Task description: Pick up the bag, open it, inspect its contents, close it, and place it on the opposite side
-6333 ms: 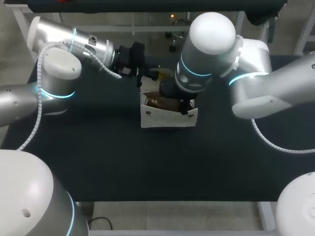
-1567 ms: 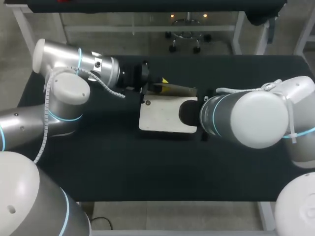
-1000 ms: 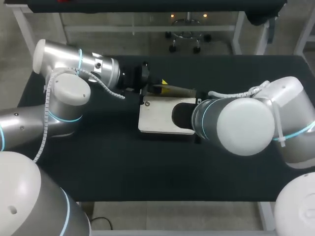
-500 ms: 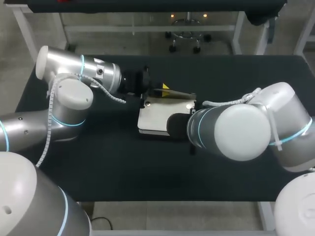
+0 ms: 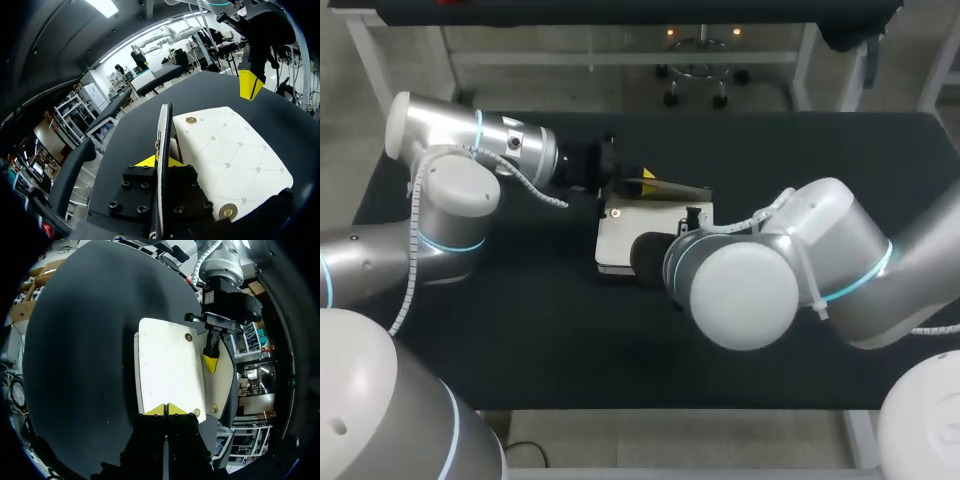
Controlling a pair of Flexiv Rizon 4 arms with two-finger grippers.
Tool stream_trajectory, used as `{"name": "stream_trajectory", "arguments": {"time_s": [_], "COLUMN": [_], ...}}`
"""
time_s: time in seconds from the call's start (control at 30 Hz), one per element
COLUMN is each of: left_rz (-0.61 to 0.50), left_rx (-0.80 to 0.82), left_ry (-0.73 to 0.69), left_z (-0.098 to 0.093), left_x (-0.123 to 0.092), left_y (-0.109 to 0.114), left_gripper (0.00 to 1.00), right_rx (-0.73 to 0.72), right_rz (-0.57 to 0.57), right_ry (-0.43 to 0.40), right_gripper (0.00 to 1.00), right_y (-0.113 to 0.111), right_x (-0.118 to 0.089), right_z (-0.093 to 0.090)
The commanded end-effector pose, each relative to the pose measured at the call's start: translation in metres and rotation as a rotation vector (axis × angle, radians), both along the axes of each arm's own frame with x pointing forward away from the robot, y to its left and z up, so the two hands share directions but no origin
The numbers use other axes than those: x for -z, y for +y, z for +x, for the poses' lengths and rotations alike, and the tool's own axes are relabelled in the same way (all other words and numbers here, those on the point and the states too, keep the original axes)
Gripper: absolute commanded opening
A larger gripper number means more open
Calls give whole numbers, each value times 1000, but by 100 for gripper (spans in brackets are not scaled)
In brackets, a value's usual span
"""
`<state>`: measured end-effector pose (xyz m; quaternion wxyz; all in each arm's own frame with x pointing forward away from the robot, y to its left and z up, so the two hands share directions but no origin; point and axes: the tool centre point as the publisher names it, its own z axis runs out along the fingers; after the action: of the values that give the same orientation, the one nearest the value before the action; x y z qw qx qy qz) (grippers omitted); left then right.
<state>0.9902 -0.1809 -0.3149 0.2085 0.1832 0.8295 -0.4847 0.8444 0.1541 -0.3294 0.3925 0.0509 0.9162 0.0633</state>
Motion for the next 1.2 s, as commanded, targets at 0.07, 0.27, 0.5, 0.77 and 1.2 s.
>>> {"name": "stream_trajectory", "arguments": {"time_s": [0.07,0.27,0.5,0.77,1.2], "left_rz": [5,22,24,20,46], "left_rx": [13,26,5,-10,-4], "left_ry": [-4,-10,-5,10,27], "left_z": [1,4,3,1,1], "left_x": [1,7,9,7,9], "left_y": [9,12,20,25,24], "left_gripper": [0,0,0,0,0], "right_rx": [22,26,25,22,-7], "right_rz": [-21,-17,-10,3,20], "right_ry": [-72,-75,-86,-109,-143], "right_gripper": [0,0,14,35,31], "right_y": [7,4,3,0,5], "right_x": [17,25,29,35,48], "right_z": [-4,-6,-7,-4,13]}}
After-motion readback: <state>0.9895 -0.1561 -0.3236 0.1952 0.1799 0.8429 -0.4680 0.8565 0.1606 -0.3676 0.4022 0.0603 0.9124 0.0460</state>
